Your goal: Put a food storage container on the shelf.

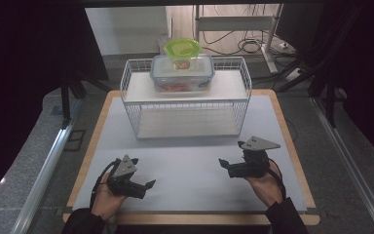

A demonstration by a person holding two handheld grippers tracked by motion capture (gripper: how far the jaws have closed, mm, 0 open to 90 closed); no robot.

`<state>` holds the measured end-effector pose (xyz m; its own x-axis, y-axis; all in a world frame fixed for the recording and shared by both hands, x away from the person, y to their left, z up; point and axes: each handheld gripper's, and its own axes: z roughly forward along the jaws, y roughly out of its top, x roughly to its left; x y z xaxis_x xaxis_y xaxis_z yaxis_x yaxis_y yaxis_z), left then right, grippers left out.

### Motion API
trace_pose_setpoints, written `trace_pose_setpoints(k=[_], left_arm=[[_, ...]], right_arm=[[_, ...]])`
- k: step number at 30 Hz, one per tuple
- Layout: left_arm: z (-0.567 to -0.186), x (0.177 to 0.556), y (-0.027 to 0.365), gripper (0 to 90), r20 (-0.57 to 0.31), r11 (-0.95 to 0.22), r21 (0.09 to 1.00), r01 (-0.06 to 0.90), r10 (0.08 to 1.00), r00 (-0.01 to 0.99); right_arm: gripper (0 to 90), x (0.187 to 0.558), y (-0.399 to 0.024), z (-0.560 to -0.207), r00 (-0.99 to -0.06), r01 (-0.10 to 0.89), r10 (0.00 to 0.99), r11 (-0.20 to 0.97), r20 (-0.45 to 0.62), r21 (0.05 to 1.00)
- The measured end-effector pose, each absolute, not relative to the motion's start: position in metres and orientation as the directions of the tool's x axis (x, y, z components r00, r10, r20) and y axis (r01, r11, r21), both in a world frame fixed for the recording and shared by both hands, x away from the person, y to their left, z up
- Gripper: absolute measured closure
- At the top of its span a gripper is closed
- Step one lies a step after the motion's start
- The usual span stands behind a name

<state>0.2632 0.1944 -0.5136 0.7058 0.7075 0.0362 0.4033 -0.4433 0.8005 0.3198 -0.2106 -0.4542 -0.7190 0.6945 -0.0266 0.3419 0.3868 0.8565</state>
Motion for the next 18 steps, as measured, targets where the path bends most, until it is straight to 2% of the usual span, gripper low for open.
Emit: trace_pose_setpoints(k=[18], left_arm=[[-0.515, 0.263, 0.193, 2.8, 0.05, -0.457, 0.795, 0.4, 0.705, 0.707]], right_arm=[[5.4, 0.306, -0.25, -0.487, -0.645, 0.417, 0.763, 0.41, -0.054, 0.811]])
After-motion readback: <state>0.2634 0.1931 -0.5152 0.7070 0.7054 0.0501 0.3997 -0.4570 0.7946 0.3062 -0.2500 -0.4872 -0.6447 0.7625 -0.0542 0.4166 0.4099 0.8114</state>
